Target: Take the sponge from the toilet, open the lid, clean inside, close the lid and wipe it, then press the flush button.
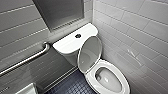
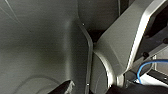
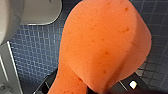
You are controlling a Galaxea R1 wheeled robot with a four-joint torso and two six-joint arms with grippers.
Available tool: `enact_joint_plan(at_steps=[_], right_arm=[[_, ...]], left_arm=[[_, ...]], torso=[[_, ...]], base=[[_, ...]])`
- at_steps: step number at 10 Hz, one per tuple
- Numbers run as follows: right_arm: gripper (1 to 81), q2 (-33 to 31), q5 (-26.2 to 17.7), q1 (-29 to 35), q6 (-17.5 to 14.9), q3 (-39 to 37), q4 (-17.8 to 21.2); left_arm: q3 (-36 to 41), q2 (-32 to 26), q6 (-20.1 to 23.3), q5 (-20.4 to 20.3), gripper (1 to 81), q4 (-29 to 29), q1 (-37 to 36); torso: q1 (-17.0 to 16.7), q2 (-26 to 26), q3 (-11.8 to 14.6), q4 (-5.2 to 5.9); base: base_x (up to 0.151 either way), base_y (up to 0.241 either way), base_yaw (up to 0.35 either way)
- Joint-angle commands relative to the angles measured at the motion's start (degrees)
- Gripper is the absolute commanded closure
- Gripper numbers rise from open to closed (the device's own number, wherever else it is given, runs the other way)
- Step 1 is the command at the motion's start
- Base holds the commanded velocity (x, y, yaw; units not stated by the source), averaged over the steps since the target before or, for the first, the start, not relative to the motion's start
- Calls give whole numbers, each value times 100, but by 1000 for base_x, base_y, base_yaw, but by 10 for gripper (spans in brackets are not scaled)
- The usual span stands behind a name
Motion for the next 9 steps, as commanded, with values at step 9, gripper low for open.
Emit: enact_joint_plan(at_steps=[9], right_arm=[[811,1826,1123,-1834,-123,-2645,-1412]], left_arm=[[466,-366,44,521,10,-48,-213]], torso=[[-787,1231,331,-275]], base=[[0,0,0]])
